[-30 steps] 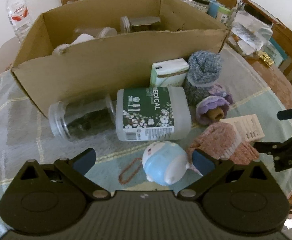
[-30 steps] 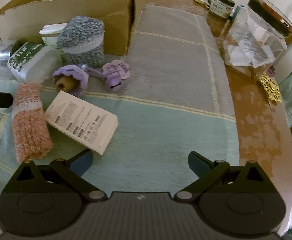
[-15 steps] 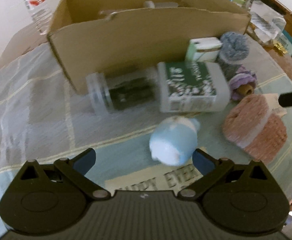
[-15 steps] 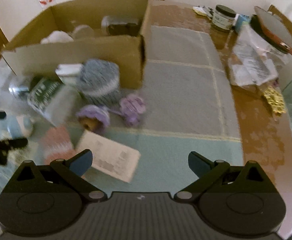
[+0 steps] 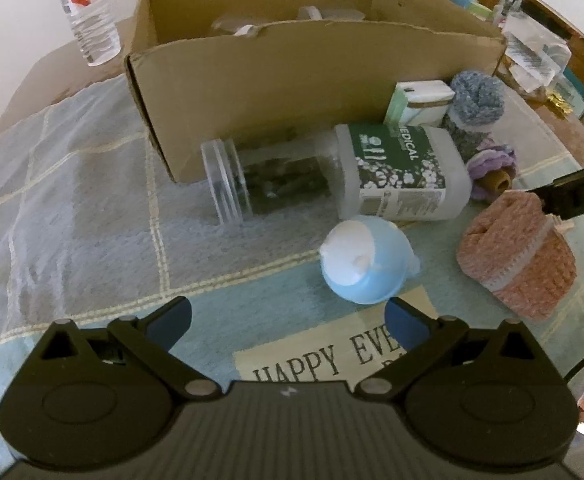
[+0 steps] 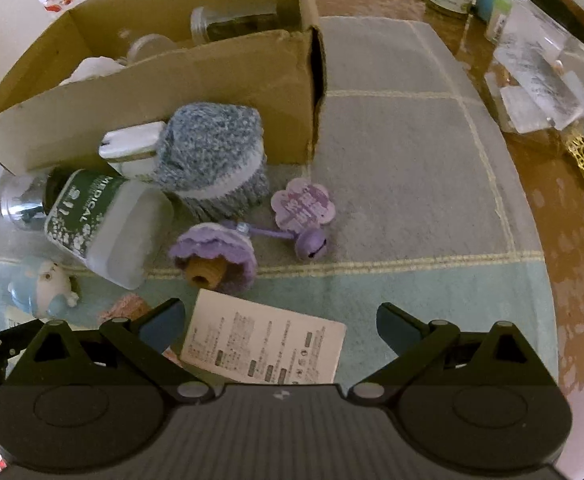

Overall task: Organize objects
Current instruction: 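Grasp the light blue round toy with the left gripper while the right grasps the white leaflet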

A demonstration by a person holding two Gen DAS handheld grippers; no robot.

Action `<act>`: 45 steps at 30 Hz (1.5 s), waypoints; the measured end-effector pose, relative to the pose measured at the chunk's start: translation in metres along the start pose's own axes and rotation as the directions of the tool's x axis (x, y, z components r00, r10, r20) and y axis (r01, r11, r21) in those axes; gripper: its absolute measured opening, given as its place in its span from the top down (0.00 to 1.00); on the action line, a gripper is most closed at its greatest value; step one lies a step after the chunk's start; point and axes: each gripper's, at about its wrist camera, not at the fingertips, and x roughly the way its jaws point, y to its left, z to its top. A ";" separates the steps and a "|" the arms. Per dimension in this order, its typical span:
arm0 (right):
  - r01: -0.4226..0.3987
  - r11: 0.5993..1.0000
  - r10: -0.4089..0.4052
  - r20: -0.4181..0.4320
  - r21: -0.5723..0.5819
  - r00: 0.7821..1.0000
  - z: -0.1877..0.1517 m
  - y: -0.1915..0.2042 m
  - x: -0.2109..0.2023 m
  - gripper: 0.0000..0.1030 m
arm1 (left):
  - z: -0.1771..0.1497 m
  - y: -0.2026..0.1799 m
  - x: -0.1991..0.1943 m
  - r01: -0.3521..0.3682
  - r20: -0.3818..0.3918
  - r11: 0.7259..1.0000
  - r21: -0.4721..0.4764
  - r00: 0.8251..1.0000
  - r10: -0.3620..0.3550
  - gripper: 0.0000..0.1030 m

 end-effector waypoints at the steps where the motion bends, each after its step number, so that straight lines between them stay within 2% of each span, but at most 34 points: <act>1: 0.004 1.000 -0.004 -0.002 0.005 1.000 -0.001 -0.002 0.000 0.00 | 0.000 0.000 0.000 0.003 0.000 1.000 0.004 1.000 -0.003 0.01; 8: 0.057 0.998 -0.057 -0.004 0.008 0.998 -0.011 -0.022 -0.008 0.00 | 0.003 -0.011 0.000 0.015 0.001 1.000 0.013 1.000 -0.015 0.01; 11: 0.116 0.993 -0.116 -0.027 -0.010 0.993 -0.014 -0.028 -0.007 0.00 | 0.002 -0.015 0.000 0.031 0.003 1.000 -0.004 1.000 -0.031 0.01; 15: 0.086 0.996 -0.085 -0.055 0.015 0.995 -0.020 -0.035 -0.004 0.00 | 0.002 -0.024 0.004 0.030 0.000 0.999 -0.021 1.000 -0.030 0.01; 18: 0.119 0.993 -0.120 -0.060 -0.007 0.991 -0.025 -0.033 0.002 0.00 | 0.007 -0.024 0.013 0.031 -0.007 0.999 -0.042 0.999 -0.031 0.01; 23: 0.107 0.993 -0.108 -0.030 -0.043 0.994 -0.028 -0.035 0.001 0.00 | 0.006 -0.032 0.015 -0.016 0.011 0.998 -0.061 1.000 0.016 0.02; 26: 0.099 0.993 -0.100 -0.017 -0.066 0.995 -0.033 -0.036 -0.001 0.00 | 0.008 -0.035 0.012 -0.009 0.032 0.997 -0.079 0.999 0.012 0.05; 28: 0.092 0.993 -0.093 -0.009 -0.079 0.996 -0.034 -0.037 -0.001 0.00 | 0.010 -0.037 0.011 -0.005 0.041 0.996 -0.086 0.999 0.009 0.11; 30: 0.087 0.992 -0.087 -0.004 -0.093 0.996 -0.035 -0.038 -0.002 0.00 | 0.012 -0.040 0.011 0.001 0.044 0.996 -0.090 0.999 0.003 0.21; 33: 0.079 0.991 -0.080 0.002 -0.109 0.997 -0.035 -0.039 -0.003 0.00 | 0.013 -0.041 0.011 0.006 0.051 0.994 -0.106 0.999 -0.001 0.27; 36: 0.071 0.990 -0.071 0.005 -0.124 0.997 -0.035 -0.040 -0.004 0.02 | 0.014 -0.042 0.013 0.009 0.048 0.993 -0.118 0.999 -0.004 0.38; 40: 0.061 0.988 -0.061 0.010 -0.138 0.998 -0.034 -0.039 -0.008 0.13 | 0.014 -0.042 0.013 0.011 0.050 0.992 -0.128 0.999 -0.004 0.43; 45: 0.047 0.988 -0.046 0.009 -0.150 0.999 -0.032 -0.037 -0.012 0.13 | 0.015 -0.040 0.014 0.023 0.047 0.992 -0.123 0.999 -0.017 0.48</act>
